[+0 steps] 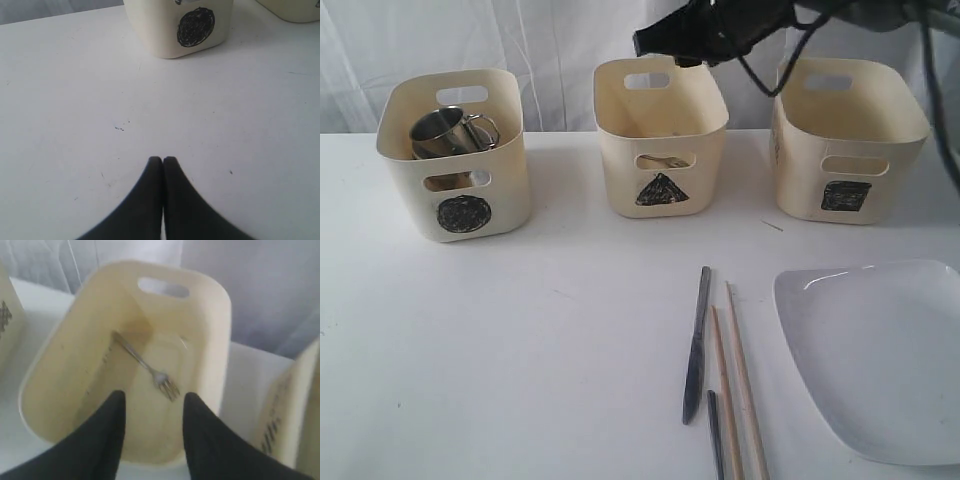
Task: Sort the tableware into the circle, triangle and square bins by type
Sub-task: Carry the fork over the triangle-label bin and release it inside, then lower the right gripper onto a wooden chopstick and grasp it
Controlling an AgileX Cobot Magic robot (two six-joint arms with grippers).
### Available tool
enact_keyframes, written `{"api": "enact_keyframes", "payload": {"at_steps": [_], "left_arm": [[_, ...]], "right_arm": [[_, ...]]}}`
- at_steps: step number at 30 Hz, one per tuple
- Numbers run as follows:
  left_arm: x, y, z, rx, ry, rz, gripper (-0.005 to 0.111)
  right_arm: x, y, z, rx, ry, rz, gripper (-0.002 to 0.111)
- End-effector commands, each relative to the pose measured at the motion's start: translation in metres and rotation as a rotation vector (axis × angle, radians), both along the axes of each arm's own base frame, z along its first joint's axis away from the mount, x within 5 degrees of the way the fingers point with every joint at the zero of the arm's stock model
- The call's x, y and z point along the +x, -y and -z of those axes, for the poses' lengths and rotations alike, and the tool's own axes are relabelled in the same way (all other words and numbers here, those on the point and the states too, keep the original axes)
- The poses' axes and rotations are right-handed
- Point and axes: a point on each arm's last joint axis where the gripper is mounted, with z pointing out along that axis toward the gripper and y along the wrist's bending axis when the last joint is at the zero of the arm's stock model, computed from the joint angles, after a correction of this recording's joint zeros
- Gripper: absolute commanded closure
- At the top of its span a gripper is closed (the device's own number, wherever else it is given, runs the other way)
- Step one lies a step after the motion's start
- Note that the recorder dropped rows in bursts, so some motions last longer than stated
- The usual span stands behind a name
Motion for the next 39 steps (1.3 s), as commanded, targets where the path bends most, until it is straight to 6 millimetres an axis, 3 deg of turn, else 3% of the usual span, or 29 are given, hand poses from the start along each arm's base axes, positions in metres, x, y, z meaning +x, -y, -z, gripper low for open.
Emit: {"api": "enact_keyframes", "payload": {"at_steps": [1,4,6,9,14,22,39], "left_arm": [[0.0,0.0,0.002,-0.008,-0.006,0.002,0.107],[0.0,0.0,0.002,-0.008,-0.006,0.002,0.107],[0.0,0.0,0.002,-0.008,-0.006,0.002,0.107],[0.0,0.0,0.002,-0.008,-0.006,0.002,0.107],[0.0,0.0,0.002,-0.008,-0.006,0.002,0.107],[0.0,0.0,0.002,-0.008,-0.006,0.002,0.107],[0.0,0.0,0.002,-0.008,-0.006,0.002,0.107]], "right_arm": [[-0.056,0.023,0.006,-0.062,-0.221,0.057,0.071],[-0.115,0.031,0.023,-0.021,-0.346,0.085,0.071],[-0.14,0.03,0.034,-0.007,-0.41,0.073,0.071],[-0.169,0.023,0.056,0.003,-0.517,0.05,0.073],[-0.197,0.017,0.095,0.011,-0.631,0.038,0.073],[-0.206,0.009,0.116,0.062,-0.62,0.043,0.073],[-0.186,-0.002,0.168,0.034,-0.659,0.034,0.073]]}}
